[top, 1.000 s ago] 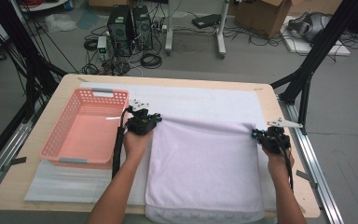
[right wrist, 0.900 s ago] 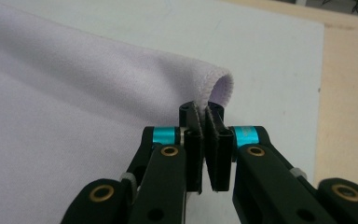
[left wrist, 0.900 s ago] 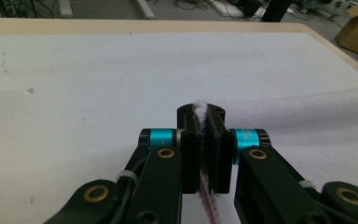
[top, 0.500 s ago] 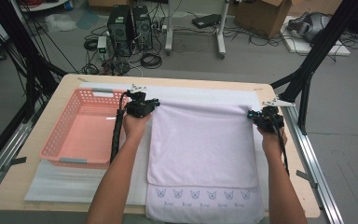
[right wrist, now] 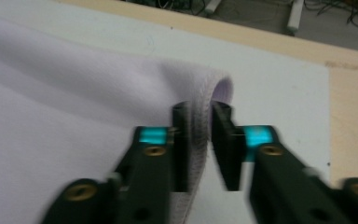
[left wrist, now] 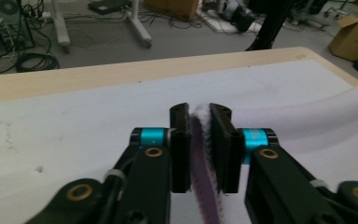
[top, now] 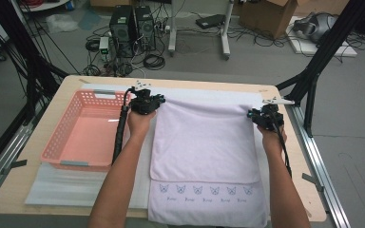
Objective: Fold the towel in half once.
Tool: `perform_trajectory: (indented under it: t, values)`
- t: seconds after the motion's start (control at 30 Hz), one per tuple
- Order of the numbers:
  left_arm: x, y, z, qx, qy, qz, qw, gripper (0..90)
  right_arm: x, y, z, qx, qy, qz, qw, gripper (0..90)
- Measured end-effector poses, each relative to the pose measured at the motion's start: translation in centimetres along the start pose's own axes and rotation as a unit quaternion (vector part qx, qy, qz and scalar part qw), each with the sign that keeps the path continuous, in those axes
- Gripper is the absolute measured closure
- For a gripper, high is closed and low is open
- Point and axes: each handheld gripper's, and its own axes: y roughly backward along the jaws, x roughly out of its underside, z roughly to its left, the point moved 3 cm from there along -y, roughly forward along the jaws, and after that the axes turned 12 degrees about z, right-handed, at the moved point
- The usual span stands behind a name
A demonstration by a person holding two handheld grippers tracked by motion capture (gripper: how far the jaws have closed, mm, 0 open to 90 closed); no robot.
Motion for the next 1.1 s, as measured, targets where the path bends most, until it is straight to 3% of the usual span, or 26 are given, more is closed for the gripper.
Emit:
perform_trajectory:
  t: [0.1,0.17,0.23,0.3,0.4,0.43,0.5,0.8,0.87,1.1]
  values:
    - [0.8,0.2,-0.6,0.013,0.008,-0.003,0.9999,70.7,0.4,0.3,0.1,-0.007,-0.01,-0.003,0.9999,65.9]
    - [1.0,0.3,-1.0,0.021,0.006,0.011,0.9997,66.3,0.6,0.7,0.2,-0.007,-0.011,-0.003,0.9999,65.4]
    - [1.3,0.8,-1.6,0.026,0.004,-0.001,0.9996,60.9,0.9,1.2,0.3,-0.007,-0.01,-0.001,0.9999,64.7]
    - [1.6,1.3,-2.1,0.03,0.0,-0.01,0.9995,59.8,1.4,1.8,0.5,-0.005,-0.005,-0.001,1.0,64.8]
    - [2.1,1.7,-3.0,0.04,-0.012,0.006,0.9991,54.6,2.0,2.9,0.6,-0.007,-0.007,-0.001,1.0,64.9]
    - [2.3,2.0,-3.3,0.041,-0.017,-0.001,0.999,53.1,2.2,3.2,0.6,-0.009,-0.009,0.006,0.9999,64.5]
    - [2.9,2.7,-3.8,0.043,-0.016,-0.017,0.9988,53.0,2.5,4.1,0.8,-0.008,-0.004,-0.002,1.0,65.0]
    - [5.6,4.6,-5.5,0.07,-0.013,-0.011,0.9974,42.3,4.7,7.4,2.1,-0.021,0.009,-0.011,0.9997,64.1]
    - [6.2,5.3,-5.8,0.075,-0.019,-0.025,0.9967,41.5,5.6,7.8,2.4,-0.025,0.012,-0.011,0.9995,62.8]
    - [8.2,6.8,-6.6,0.072,-0.056,-0.022,0.9956,38.5,9.1,8.4,3.2,-0.041,0.01,-0.003,0.9991,59.3]
